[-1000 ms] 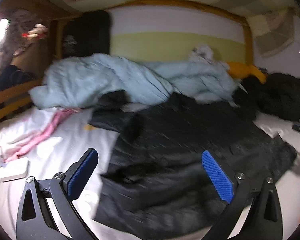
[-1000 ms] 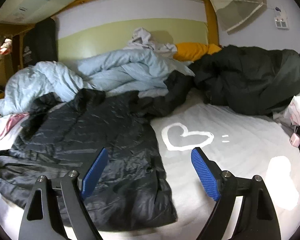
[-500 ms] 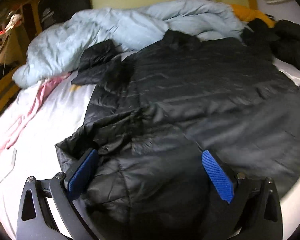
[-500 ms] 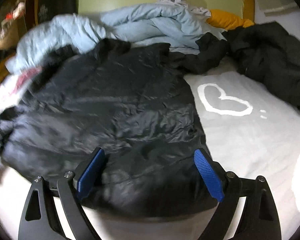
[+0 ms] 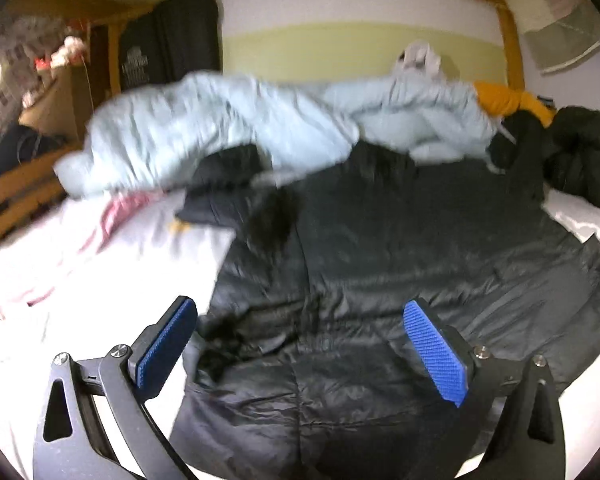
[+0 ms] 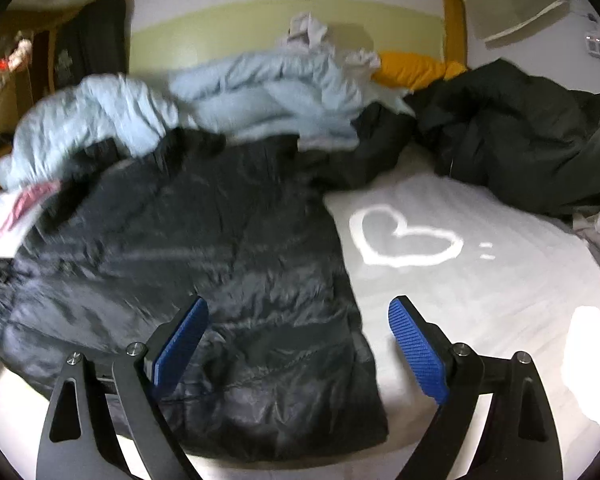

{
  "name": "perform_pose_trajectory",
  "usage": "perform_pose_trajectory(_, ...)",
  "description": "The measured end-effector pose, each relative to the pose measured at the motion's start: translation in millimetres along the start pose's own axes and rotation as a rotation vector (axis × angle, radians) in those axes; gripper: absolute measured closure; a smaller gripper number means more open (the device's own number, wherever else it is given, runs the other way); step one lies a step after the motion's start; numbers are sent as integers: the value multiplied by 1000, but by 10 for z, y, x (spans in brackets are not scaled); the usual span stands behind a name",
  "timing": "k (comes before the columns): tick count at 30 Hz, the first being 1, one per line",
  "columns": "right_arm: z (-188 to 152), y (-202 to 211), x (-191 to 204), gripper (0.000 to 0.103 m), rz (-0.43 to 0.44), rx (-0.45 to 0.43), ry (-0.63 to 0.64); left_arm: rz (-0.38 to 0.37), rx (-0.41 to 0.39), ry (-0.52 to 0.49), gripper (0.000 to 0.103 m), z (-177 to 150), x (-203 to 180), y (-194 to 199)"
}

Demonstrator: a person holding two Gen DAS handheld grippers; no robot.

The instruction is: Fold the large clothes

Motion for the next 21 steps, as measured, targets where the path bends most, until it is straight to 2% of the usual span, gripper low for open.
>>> perform_pose_trajectory(3,91,144,27,9,7,-56,13,-40,-26,5,0,60,14,131)
perform_pose_trajectory(6,128,213,84,9,26,-80,47,-66,6,12,0,50,28,146)
perform_pose_trajectory(9,119,228,73,9,4,-84,53,-90,56,10,0,-5,21,145)
perform_pose_trajectory(12,95,203,58,9,2,-64,59,-89,100,6,0,-70,24,89)
perform_pose_trajectory(16,71,117,15,9,39,-15,15,-106,145,68,0,-165,114,11)
perform_pose_trajectory(20,-2,-74,5,9,58,56,5,-113,242,100,0,-350,200,-165)
perform_pose_trajectory(21,-32,-146,16,9,54,76,15,-115,263,100,5,-408,213,-208)
Point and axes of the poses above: each gripper's, at about its wrist camera, not at the fingertips, and y roughly against the way its jaws point, x to its left, z to its top, the point moved 9 cm from there along -y, roughly the way its jaws point, and after that the axes turned 14 degrees about -y, right-handed, at the moved point
